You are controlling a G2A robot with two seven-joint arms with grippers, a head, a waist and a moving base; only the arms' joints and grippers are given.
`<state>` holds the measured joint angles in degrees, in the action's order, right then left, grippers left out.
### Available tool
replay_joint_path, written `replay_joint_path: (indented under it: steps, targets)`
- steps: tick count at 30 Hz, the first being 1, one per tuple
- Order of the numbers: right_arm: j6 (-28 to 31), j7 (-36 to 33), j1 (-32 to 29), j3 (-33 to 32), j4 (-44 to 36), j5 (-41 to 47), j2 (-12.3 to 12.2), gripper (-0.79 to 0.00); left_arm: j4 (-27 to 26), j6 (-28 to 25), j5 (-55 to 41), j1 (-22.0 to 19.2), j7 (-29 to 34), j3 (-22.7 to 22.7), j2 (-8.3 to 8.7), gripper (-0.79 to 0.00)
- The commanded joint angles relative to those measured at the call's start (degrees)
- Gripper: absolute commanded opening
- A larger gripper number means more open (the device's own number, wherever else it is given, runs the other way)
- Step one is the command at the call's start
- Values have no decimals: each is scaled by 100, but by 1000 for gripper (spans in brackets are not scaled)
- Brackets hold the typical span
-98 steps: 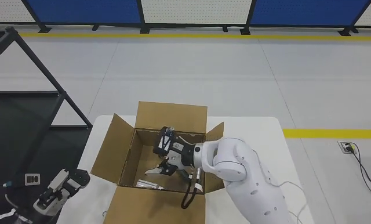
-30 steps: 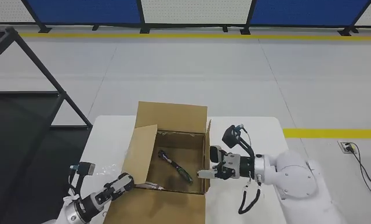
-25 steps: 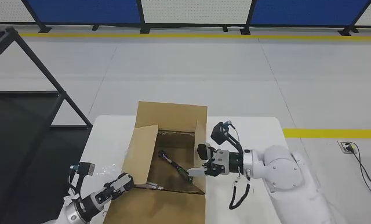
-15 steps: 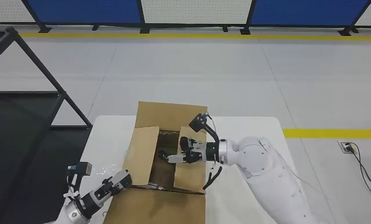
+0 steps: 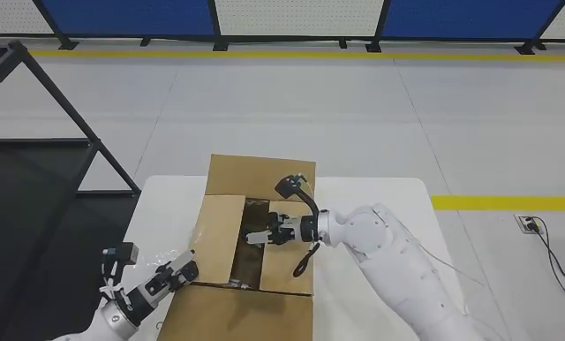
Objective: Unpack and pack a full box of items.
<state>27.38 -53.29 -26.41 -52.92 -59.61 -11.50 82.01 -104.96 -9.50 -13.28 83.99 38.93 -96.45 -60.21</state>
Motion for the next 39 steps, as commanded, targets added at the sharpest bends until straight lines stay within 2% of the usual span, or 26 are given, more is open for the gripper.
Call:
replay_joint_path:
  steps: [1, 17, 25, 29, 34, 39]
  targets:
    - [3, -6, 10, 13, 42, 20, 2, 0, 20, 23, 19, -16, -2, 17, 1, 0]
    - [-119, -155, 65, 113, 215, 55, 1, 0, 123, 147, 122, -64, -25, 80, 15, 0]
    - [-32, -149, 60, 71, 114, 38, -29, 0, 49, 50, -35, -6, -27, 43, 16, 0]
    - [356, -210, -26, -91, -64, 203, -95, 0, -29, -195, -264, 91, 81, -97, 22, 0]
    - [423, -175, -125, -285, -265, 165, -180, 0, -143, -422, -539, 190, 190, -353, 36, 0]
    - [782, -49, -375, -540, -793, 50, -297, 0, -181, -747, -922, 338, 424, -799, 63, 0]
